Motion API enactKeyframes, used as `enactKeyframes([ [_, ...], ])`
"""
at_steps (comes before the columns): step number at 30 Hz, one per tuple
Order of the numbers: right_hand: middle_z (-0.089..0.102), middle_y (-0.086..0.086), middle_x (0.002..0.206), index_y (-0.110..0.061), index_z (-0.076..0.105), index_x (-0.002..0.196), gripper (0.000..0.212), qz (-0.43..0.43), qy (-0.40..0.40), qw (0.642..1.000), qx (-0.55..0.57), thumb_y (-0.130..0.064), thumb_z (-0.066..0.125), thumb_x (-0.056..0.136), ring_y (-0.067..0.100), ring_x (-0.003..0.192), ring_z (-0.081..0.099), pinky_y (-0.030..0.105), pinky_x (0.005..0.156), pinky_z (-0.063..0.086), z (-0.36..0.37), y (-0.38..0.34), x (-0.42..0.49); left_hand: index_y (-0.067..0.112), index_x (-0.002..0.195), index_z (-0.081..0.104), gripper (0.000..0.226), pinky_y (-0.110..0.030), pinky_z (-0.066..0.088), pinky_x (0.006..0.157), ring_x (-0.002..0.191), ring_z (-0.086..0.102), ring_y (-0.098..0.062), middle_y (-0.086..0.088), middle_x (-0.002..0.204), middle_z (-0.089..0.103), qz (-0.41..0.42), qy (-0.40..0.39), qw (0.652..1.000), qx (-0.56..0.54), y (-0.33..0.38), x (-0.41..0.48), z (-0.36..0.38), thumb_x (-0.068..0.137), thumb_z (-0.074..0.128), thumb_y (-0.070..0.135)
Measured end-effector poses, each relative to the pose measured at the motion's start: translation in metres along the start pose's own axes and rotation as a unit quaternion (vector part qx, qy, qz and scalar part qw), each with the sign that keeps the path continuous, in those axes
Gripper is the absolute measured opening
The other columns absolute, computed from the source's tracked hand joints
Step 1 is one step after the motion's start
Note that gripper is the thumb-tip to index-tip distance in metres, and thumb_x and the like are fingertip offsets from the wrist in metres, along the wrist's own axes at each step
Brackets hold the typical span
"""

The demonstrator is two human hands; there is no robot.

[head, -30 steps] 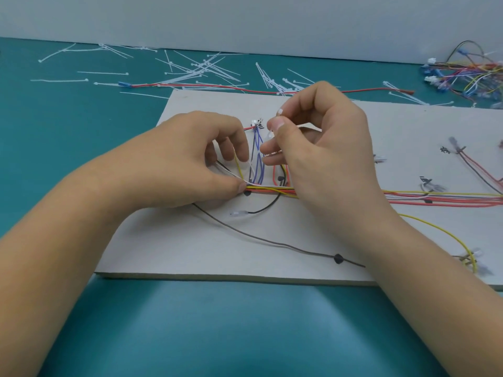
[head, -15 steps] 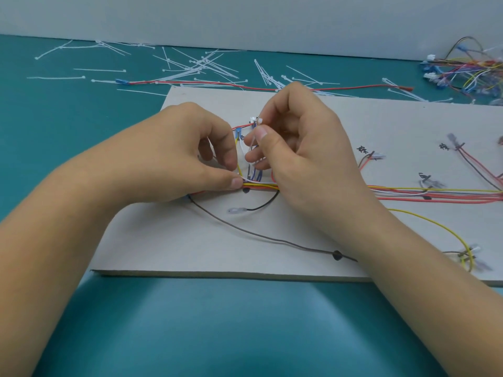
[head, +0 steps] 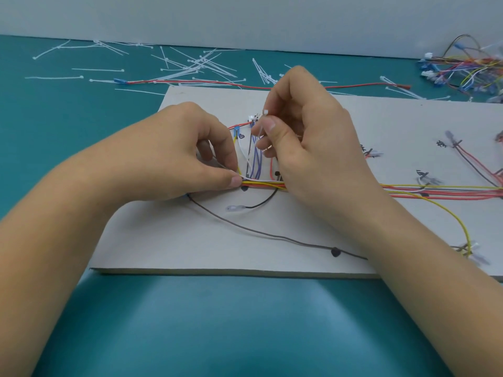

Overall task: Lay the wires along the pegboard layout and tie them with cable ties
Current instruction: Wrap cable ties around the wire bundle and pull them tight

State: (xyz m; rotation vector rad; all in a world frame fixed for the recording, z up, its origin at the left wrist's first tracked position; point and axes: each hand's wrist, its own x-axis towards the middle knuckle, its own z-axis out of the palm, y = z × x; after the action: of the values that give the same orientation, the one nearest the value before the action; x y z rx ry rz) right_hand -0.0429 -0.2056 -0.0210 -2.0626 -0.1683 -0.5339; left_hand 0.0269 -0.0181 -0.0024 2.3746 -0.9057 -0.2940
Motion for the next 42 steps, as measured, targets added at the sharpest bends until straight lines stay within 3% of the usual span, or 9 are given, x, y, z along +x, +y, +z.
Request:
enactKeyframes([
  [5, 0.064, 0.006, 0.084, -0.009, 0.053, 0.096, 0.009, -0.025, -0.019, 0.999, -0.018, 0.000, 0.056, 0.095, 0.031, 0.081, 0.064, 0.050, 0.069, 0.055, 0.0054, -0.0006, -0.0014, 0.036, 0.079, 0.077, 0.019, -0.034, 0.055, 0.067, 0.065, 0.063, -0.004, 0.008, 0.076, 0.069, -0.002, 0.000, 1.000, -0.004, -0.0001, -0.0001, -0.0005, 0.069, 0.081, 0.052],
  [11, 0.066, 0.004, 0.082, -0.011, 0.053, 0.095, 0.010, -0.017, -0.040, 0.999, -0.026, -0.002, 0.056, 0.095, 0.028, 0.081, 0.065, 0.047, 0.072, 0.053, 0.0075, 0.0020, -0.0016, 0.034, 0.077, 0.076, 0.018, -0.035, 0.055, 0.066, 0.063, 0.062, -0.004, 0.006, 0.074, 0.069, -0.002, -0.001, 1.000, -0.002, 0.0010, -0.0010, -0.0008, 0.070, 0.080, 0.050],
  [22, 0.068, 0.006, 0.082, -0.009, 0.052, 0.096, 0.012, -0.009, 0.032, 0.999, 0.013, 0.003, 0.052, 0.095, 0.021, 0.076, 0.067, 0.048, 0.072, 0.056, 0.0044, 0.0050, 0.0021, 0.038, 0.080, 0.076, 0.019, -0.040, 0.058, 0.073, 0.074, 0.066, -0.015, 0.006, 0.079, 0.070, -0.011, -0.005, 1.000, -0.002, 0.0019, -0.0016, -0.0004, 0.070, 0.080, 0.054],
  [28, 0.069, 0.005, 0.078, -0.016, 0.053, 0.092, 0.018, 0.008, -0.028, 0.999, -0.013, 0.001, 0.056, 0.093, 0.025, 0.076, 0.068, 0.046, 0.071, 0.056, 0.0080, 0.0051, -0.0016, 0.037, 0.080, 0.076, 0.018, -0.043, 0.059, 0.068, 0.057, 0.061, -0.010, 0.005, 0.077, 0.070, -0.012, -0.004, 1.000, -0.009, 0.0016, -0.0013, -0.0001, 0.072, 0.083, 0.051],
  [33, 0.071, 0.005, 0.078, -0.016, 0.052, 0.092, 0.017, 0.030, -0.028, 0.999, 0.017, 0.001, 0.054, 0.095, 0.024, 0.076, 0.070, 0.048, 0.073, 0.058, 0.0069, 0.0078, -0.0008, 0.039, 0.080, 0.076, 0.017, -0.041, 0.059, 0.071, 0.061, 0.063, -0.009, 0.006, 0.079, 0.070, -0.005, -0.007, 1.000, -0.007, -0.0008, -0.0009, -0.0003, 0.073, 0.083, 0.052],
  [37, 0.071, 0.008, 0.080, -0.015, 0.052, 0.091, 0.017, 0.053, -0.018, 0.997, 0.050, 0.001, 0.054, 0.097, 0.024, 0.073, 0.071, 0.049, 0.073, 0.060, 0.0074, 0.0076, 0.0006, 0.044, 0.082, 0.076, 0.023, -0.037, 0.057, 0.076, 0.079, 0.069, -0.010, 0.009, 0.083, 0.072, 0.001, -0.013, 1.000, -0.004, -0.0020, -0.0006, -0.0011, 0.069, 0.078, 0.062],
  [42, 0.073, 0.014, 0.079, -0.015, 0.051, 0.088, 0.020, 0.114, 0.013, 0.987, 0.114, 0.001, 0.053, 0.100, 0.021, 0.066, 0.072, 0.038, 0.066, 0.060, 0.0040, 0.0069, 0.0046, 0.045, 0.084, 0.077, 0.020, -0.038, 0.058, 0.077, 0.082, 0.070, -0.012, 0.010, 0.085, 0.073, 0.010, -0.019, 1.000, -0.010, -0.0042, -0.0002, -0.0005, 0.071, 0.081, 0.060],
])
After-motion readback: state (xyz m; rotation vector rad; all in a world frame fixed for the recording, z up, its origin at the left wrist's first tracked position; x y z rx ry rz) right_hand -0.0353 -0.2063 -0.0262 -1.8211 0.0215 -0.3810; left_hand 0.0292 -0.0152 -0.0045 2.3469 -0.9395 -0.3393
